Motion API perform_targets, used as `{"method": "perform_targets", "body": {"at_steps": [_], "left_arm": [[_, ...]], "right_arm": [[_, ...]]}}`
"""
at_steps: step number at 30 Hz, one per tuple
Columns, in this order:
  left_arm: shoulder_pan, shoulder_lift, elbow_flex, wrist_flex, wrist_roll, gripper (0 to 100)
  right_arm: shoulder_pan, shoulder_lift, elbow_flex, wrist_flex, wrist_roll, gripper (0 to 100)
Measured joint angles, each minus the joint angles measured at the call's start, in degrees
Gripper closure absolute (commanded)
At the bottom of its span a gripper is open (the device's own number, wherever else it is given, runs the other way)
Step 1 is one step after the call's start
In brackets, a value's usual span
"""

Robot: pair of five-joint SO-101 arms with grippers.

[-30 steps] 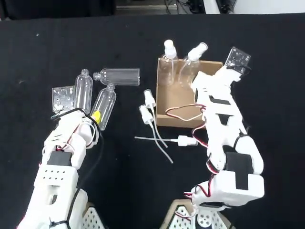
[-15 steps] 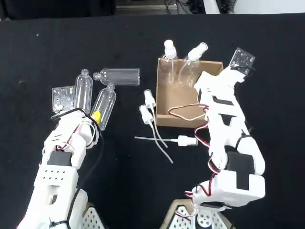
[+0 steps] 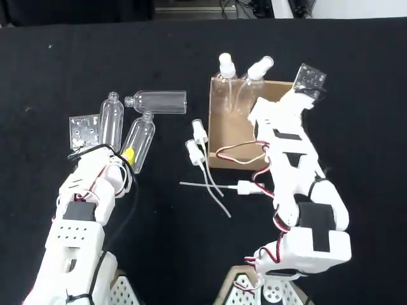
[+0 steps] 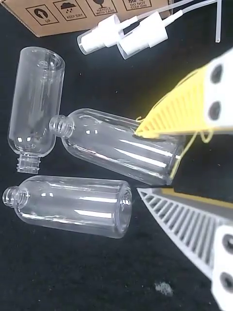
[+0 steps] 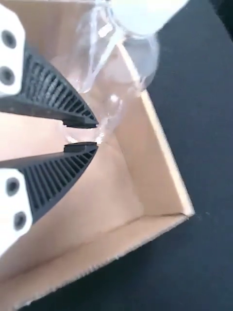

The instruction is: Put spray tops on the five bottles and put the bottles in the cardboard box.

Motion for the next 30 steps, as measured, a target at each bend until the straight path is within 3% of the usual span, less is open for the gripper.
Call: {"method": "perform_targets", "body": {"at_steps": [30], "left_arm": [[0.00, 0.00, 0.00, 0.00, 0.00, 84]], "right_arm": [[-0.18, -0.97, 4.84, -3.16, 0.00, 98.3]]}}
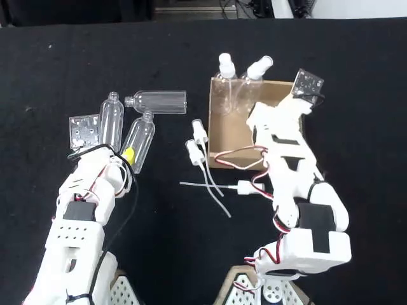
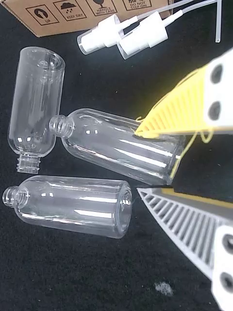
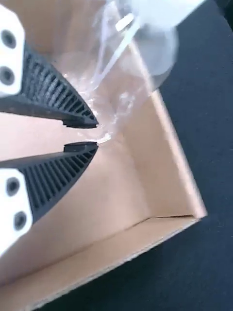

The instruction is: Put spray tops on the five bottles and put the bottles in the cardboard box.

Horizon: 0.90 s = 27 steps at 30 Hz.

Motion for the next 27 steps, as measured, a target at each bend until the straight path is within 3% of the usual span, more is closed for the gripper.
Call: {"method": "perform_targets", "body": {"at_steps": [8, 12, 17, 22, 27], "left_arm": [[0.00, 0.00, 0.00, 0.00, 0.00, 84], [0.00, 0.00, 0.00, 0.00, 0.00, 84], [-3.25, 0.00, 0.00, 0.00, 0.00, 84], [-9.67, 0.00, -0.53, 2.02, 0.79, 84], [-14.95, 0.00, -5.27, 10.20, 6.77, 84]], "right_arm": [[4.92, -18.11, 12.04, 0.00, 0.44, 98.2], [5.36, -29.19, 16.62, 2.02, 9.58, 98.2], [1.49, -43.34, 15.56, 17.76, 20.31, 98.2], [-4.57, -56.44, 7.21, 41.41, 22.86, 97.9], [-13.36, -63.47, 0.79, 56.79, 25.85, 85.1]]}}
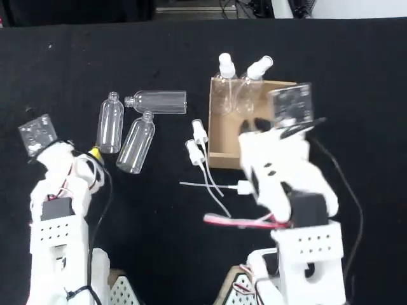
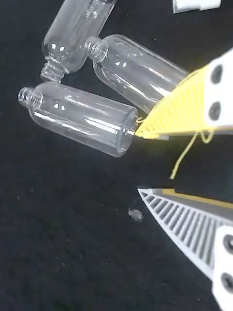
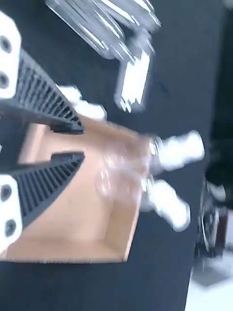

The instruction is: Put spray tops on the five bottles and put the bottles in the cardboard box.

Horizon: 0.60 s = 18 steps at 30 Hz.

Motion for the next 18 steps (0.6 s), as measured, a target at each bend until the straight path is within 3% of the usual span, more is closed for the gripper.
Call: {"method": "perform_targets", "body": {"at_steps": [6, 11, 18], "left_arm": [[5.10, 0.00, -8.26, 10.90, -5.01, 83], [7.47, 3.52, -12.04, 13.10, -8.62, 77], [5.98, 18.81, -23.65, 18.11, -8.97, 81]], "right_arm": [[-8.35, -0.26, 3.96, 0.53, 0.00, 82.5], [-13.54, -0.26, 12.04, -6.33, -0.18, 82.5], [-19.25, -0.18, 13.80, -15.65, -9.23, 82.3]]}}
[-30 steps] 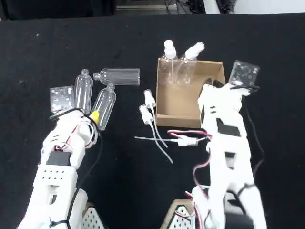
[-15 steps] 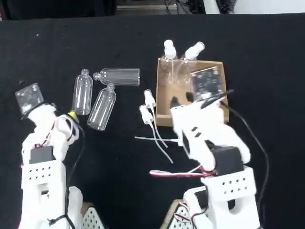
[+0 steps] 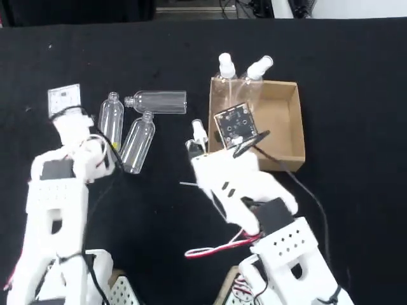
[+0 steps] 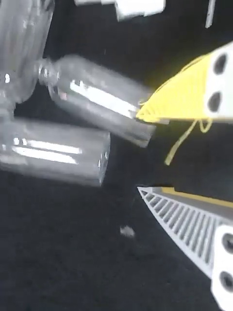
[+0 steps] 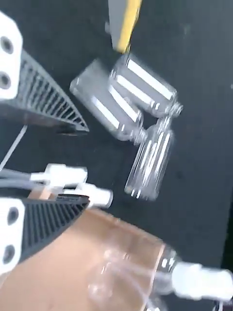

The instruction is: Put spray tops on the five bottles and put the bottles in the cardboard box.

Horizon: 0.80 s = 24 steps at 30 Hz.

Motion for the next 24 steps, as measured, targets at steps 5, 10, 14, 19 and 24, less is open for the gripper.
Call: {"method": "perform_targets", "body": {"at_steps": [5, 10, 14, 19, 24], "left_arm": [[-6.51, 8.79, -2.37, 0.26, 0.18, 81], [-10.20, 12.04, -2.46, -1.93, 4.66, 81], [-10.37, 12.04, -1.14, -5.80, 7.91, 81], [-10.99, 12.04, 4.48, -14.42, 9.93, 81], [-11.43, 12.04, 6.24, -17.67, 10.20, 81]], "right_arm": [[-6.86, 0.44, 0.00, -3.34, -1.32, 82.2], [-9.05, 10.20, -0.26, -9.05, -1.49, 82.2], [-9.41, 20.48, -4.92, -10.29, -3.52, 82.2], [-9.85, 35.16, -14.51, -10.64, -14.33, 82.1], [-13.10, 47.82, -23.21, -10.81, -19.87, 82.1]]}}
